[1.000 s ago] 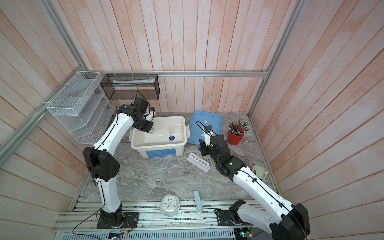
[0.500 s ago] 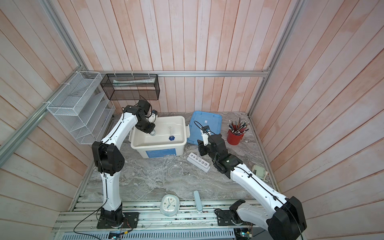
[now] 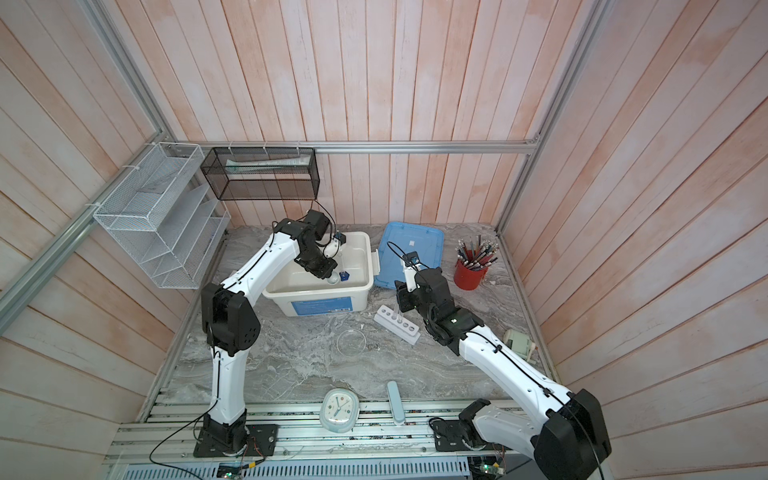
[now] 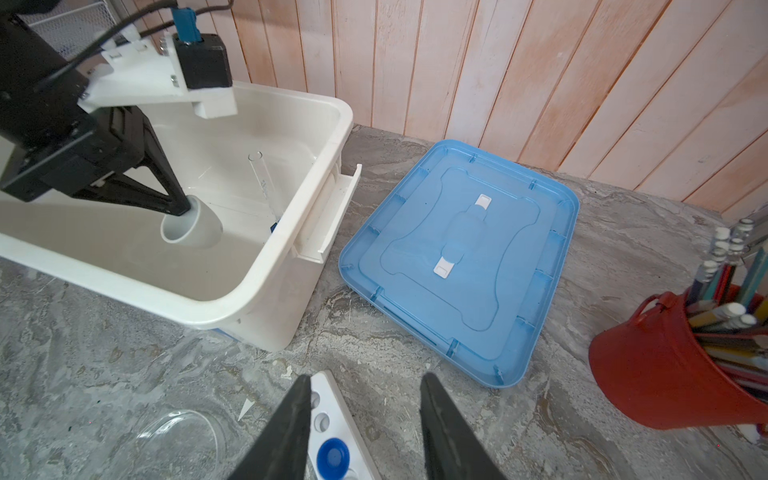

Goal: Organize the chemistry lab equipment
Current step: 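Lift the white cup with the left gripper and carry it over the bin, then lower the cup into the bin corner and open the left gripper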

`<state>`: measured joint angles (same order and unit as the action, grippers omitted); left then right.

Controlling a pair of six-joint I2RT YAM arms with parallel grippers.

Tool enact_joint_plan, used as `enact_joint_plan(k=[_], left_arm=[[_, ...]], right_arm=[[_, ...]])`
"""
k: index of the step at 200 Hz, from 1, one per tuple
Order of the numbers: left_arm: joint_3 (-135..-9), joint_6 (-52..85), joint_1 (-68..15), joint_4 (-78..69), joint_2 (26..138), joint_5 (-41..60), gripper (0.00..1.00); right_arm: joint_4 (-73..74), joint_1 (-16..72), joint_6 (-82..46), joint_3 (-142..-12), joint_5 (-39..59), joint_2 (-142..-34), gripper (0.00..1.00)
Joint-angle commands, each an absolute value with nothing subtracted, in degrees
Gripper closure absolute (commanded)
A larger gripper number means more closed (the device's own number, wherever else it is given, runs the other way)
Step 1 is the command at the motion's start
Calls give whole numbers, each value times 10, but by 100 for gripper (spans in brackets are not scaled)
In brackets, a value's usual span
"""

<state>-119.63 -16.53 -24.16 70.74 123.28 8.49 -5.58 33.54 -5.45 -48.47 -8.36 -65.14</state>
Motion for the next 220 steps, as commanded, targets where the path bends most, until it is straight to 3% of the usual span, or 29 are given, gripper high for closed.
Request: enact_joint_plan(k=[1,100,220], left_arm=[[-1192,-173,-245,704,1220,111,100],[-1256,-168,-296,703,1289,124,100],[-1248,-133,-288,666,1300,125,100]], right_arm=[[-72,332,-64,-495,-94,-645,56],[-69,332,-67,-483,-99,-636,56],[-68,325,-69,-468,-96,-623,56]])
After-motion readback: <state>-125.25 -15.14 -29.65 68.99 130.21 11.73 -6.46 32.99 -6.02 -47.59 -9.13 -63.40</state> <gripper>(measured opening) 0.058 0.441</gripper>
